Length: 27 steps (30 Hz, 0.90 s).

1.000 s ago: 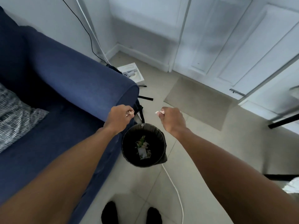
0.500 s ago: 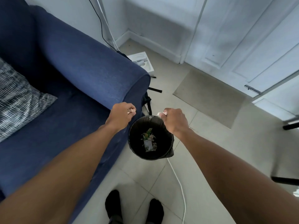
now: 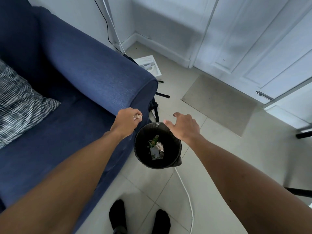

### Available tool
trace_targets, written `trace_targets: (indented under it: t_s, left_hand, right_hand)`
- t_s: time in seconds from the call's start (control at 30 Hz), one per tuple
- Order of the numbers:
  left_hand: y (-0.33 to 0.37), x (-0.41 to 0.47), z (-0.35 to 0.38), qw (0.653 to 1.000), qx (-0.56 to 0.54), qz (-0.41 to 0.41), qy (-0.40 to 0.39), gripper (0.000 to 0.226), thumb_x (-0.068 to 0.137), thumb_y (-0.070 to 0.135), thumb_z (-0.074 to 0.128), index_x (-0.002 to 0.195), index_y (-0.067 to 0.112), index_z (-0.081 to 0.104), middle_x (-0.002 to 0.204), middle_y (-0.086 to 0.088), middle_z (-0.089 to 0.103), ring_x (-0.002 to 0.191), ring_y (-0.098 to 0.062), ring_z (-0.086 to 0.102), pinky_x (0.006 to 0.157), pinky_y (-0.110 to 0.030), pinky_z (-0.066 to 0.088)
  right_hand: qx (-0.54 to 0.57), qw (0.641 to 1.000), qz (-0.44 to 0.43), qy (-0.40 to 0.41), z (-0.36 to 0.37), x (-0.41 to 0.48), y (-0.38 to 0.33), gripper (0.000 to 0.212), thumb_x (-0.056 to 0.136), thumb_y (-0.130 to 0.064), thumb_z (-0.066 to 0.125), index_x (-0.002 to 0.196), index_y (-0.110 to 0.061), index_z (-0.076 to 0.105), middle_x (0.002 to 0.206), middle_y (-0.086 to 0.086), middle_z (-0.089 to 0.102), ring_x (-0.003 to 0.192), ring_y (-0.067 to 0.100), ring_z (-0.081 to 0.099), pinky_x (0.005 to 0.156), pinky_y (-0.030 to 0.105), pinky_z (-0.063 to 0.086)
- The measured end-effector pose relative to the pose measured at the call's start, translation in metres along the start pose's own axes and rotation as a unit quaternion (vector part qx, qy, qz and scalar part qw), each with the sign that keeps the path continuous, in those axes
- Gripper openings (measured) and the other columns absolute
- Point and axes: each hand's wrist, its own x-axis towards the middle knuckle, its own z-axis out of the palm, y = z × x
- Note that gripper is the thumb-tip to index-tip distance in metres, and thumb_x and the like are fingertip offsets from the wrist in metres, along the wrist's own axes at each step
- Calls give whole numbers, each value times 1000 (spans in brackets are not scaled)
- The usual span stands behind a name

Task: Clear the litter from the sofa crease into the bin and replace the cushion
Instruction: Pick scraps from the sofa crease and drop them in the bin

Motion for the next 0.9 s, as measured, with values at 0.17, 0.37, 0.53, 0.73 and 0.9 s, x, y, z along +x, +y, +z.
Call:
trace_targets:
  t_s: [0.17, 0.37, 0.53, 0.73, 0.9]
  left_hand:
    - [2, 2, 2, 1000, -4, -6, -5, 11, 92, 15, 68, 101, 13, 74, 98, -4, 68, 91, -19, 62, 83, -35, 53]
    - [5, 4, 2, 1000, -20, -18, -14, 18, 89, 27, 72, 105, 20, 72, 99, 2, 69, 91, -17, 63, 84, -42, 55]
    - [3, 5, 4, 995, 62, -60, -47, 75, 75, 67, 71, 140, 41, 46, 132, 11, 62, 113, -16, 62, 87, -43, 50]
    - [0, 4, 6, 995, 57, -65, -41, 81, 72, 72, 68, 142, 42, 44, 134, 6, 62, 118, -16, 61, 88, -44, 50]
    - [1, 3, 1, 996, 54, -63, -33, 76, 74, 70, 68, 141, 40, 46, 132, 3, 63, 117, -16, 60, 87, -43, 49]
  right_hand:
    - [2, 1000, -1, 2, -2, 1, 2, 64, 87, -69, 48, 130, -22, 56, 109, 11, 66, 99, 32, 63, 71, 36, 44]
    - [2, 1000, 4, 1, -6, 2, 5, 61, 88, -67, 49, 127, -21, 57, 106, 10, 66, 96, 32, 64, 69, 36, 43]
    - [3, 1000, 8, 5, -8, 2, 7, 59, 89, -66, 50, 126, -21, 58, 105, 9, 66, 95, 31, 64, 67, 34, 40]
    - [1, 1000, 12, 6, -12, 1, 6, 59, 89, -65, 50, 129, -21, 57, 109, 10, 66, 97, 32, 63, 68, 35, 40]
    - [-3, 1000, 4, 5, -16, 0, 3, 59, 90, -63, 51, 130, -21, 57, 110, 10, 67, 98, 31, 64, 69, 33, 40]
